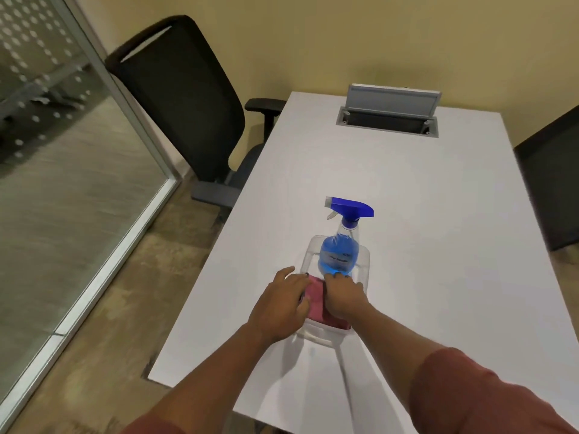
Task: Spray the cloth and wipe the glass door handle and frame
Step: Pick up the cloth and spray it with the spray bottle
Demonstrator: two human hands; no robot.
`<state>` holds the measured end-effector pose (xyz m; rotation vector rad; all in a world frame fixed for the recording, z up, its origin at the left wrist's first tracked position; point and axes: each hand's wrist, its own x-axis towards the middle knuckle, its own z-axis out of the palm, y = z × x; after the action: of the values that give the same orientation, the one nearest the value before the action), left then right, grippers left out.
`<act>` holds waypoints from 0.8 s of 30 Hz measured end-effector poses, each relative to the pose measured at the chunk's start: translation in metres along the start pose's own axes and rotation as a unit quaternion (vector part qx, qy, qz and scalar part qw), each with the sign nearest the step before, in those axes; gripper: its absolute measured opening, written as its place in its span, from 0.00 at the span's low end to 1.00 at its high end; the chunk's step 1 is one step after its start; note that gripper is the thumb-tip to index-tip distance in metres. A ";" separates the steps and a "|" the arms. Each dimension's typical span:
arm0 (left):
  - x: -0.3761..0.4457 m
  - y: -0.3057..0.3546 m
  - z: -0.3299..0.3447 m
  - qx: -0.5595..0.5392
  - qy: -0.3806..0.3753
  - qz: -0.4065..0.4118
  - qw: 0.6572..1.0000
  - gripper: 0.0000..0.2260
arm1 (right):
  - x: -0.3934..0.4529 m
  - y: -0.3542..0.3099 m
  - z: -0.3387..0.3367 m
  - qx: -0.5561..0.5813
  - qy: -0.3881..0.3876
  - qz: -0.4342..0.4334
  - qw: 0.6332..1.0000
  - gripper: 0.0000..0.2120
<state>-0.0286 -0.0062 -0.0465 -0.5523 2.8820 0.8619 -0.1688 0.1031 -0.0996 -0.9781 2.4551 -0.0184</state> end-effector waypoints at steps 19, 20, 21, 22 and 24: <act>-0.010 0.027 -0.031 -0.451 0.093 -0.266 0.847 0.10 | -0.072 -0.005 -0.079 0.248 0.167 -0.013 0.954 0.01; -0.012 0.031 -0.033 -0.492 0.084 -0.280 0.820 0.10 | -0.079 -0.007 -0.083 0.278 0.179 -0.015 0.944 0.02; -0.014 0.035 -0.034 -0.526 0.072 -0.285 0.798 0.10 | -0.086 -0.009 -0.087 0.318 0.188 -0.012 0.929 0.03; -0.015 0.040 -0.035 -0.555 0.057 -0.285 0.780 0.09 | -0.092 -0.010 -0.091 0.366 0.192 -0.004 0.911 0.04; -0.017 0.048 -0.039 -0.609 0.031 -0.275 0.743 0.13 | -0.102 -0.013 -0.096 0.464 0.189 0.016 0.865 0.05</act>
<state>-0.0287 0.0149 0.0139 -1.3706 1.5382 2.4534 -0.1404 0.1442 0.0318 -0.5000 2.3019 -1.3558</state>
